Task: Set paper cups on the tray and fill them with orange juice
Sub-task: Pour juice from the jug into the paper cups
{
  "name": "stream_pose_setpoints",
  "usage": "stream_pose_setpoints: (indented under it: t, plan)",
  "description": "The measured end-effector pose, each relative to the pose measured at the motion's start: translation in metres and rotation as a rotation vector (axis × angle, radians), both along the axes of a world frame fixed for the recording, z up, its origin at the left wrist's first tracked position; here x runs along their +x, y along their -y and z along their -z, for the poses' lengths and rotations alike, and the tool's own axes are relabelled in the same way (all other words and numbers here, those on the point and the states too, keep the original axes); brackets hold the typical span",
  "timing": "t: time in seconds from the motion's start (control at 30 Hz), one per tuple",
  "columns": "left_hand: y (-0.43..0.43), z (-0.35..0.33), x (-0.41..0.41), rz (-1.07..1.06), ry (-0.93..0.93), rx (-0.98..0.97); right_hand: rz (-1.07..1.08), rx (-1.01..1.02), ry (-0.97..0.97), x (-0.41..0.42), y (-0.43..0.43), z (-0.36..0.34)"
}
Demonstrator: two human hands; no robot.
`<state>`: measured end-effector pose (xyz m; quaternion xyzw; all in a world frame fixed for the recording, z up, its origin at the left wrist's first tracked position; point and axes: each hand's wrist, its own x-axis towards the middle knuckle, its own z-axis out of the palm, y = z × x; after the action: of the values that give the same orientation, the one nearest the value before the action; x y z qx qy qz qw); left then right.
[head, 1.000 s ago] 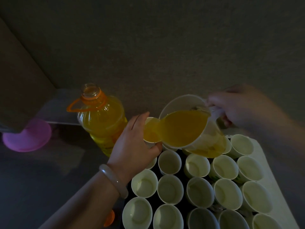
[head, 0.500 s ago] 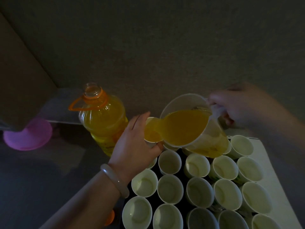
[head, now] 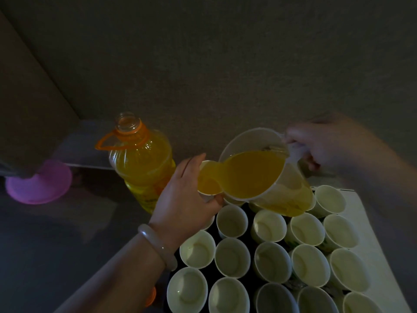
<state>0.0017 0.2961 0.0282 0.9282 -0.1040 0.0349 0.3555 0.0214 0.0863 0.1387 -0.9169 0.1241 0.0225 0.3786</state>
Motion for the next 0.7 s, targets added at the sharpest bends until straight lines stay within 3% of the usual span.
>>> stream_pose_setpoints:
  t: [0.7]
  plan:
    - [-0.001,0.002,0.0008,-0.005,0.026,-0.013,-0.02,-0.026,-0.021,-0.0002,-0.0024,-0.0043]
